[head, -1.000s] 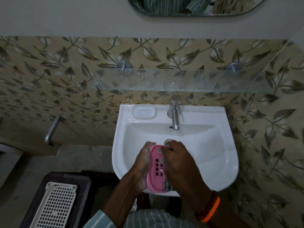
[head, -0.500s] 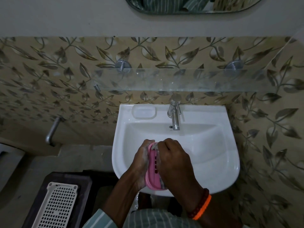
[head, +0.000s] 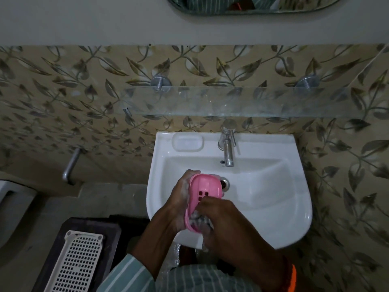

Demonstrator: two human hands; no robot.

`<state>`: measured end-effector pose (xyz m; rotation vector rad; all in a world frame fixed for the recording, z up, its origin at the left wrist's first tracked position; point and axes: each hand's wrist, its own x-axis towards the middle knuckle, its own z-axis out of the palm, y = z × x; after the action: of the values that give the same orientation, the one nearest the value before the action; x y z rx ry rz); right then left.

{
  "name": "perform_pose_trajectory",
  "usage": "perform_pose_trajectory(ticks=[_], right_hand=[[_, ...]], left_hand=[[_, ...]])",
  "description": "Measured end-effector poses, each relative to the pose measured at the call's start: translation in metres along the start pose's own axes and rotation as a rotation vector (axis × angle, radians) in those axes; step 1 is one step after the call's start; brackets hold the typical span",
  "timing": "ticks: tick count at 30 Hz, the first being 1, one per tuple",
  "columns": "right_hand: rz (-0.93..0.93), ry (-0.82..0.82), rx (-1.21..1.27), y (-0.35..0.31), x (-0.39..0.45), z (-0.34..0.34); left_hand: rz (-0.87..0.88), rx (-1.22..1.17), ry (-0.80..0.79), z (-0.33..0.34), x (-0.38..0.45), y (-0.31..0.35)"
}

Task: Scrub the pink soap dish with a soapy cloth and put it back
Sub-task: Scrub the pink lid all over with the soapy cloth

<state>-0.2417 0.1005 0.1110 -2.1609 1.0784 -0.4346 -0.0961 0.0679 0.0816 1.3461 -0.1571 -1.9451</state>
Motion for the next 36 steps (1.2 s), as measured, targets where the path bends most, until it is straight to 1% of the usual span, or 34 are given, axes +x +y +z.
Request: perform_pose_trajectory(ticks=[3,4,5,7,9,11,13,15,16,18,19,21,23,25,27,29,31,32,36], right_hand=[[-0.001,0.206,-0.100,0.008,0.020,-0.006],[0.026,0.258,-0.118,0.010,0.025,-0.008],[0.048,0.272,-0.146,0.011,0.028,-0.009],[0.033,0.252,-0.198,0.009,0.027,-0.005],[0.012,0.205,-0.073,0.003,0.018,0.001],[0.016,0.112,0.032,-0.004,0.006,0.004],[-0.009,0.032,0.039,-0.005,-0.002,0.005],[-0.030,0.005,-0.015,-0.004,0.005,-0.003],[-0.046,0.039,-0.030,-0.004,0.011,-0.008],[-0.107,0.191,-0.055,-0.003,0.025,-0.018],[-0.113,0.259,-0.118,-0.003,0.031,-0.022],[-0.065,0.285,-0.254,0.000,0.035,-0.025],[0.005,0.273,-0.318,0.007,0.032,-0.024],[0.031,0.217,-0.223,0.010,0.027,-0.022],[-0.012,0.134,-0.114,0.008,0.021,-0.018],[-0.077,0.049,-0.102,0.003,0.017,-0.013],[-0.102,0.020,-0.034,0.003,0.015,-0.015],[-0.084,0.007,-0.027,0.005,0.014,-0.017],[-0.051,-0.120,-0.171,0.012,0.010,-0.033]], left_hand=[[0.025,0.019,-0.044,0.006,0.001,-0.012],[0.019,0.021,-0.048,0.008,0.001,-0.016],[0.006,0.013,-0.045,0.009,-0.001,-0.019],[0.011,-0.019,-0.030,0.008,-0.001,-0.016],[0.018,-0.032,-0.027,0.004,0.000,-0.006],[0.001,-0.014,-0.006,0.002,-0.001,0.006],[0.024,0.014,-0.007,0.000,0.001,0.011],[0.018,0.016,0.021,0.000,0.004,0.008],[0.017,0.028,0.032,0.000,0.005,0.004],[0.053,0.063,0.047,0.004,0.006,-0.007],[0.071,0.075,0.054,0.007,0.003,-0.010],[0.093,0.090,0.036,0.010,0.000,-0.013],[0.113,0.122,0.026,0.008,0.000,-0.009],[0.104,0.088,0.029,0.002,0.000,-0.002],[0.091,0.028,0.010,-0.001,-0.002,0.007],[0.070,-0.006,0.000,-0.002,-0.001,0.010],[0.063,-0.022,0.011,-0.002,-0.003,0.010],[0.062,-0.025,0.009,-0.002,-0.003,0.008],[0.042,-0.016,-0.012,-0.004,0.002,-0.002]])
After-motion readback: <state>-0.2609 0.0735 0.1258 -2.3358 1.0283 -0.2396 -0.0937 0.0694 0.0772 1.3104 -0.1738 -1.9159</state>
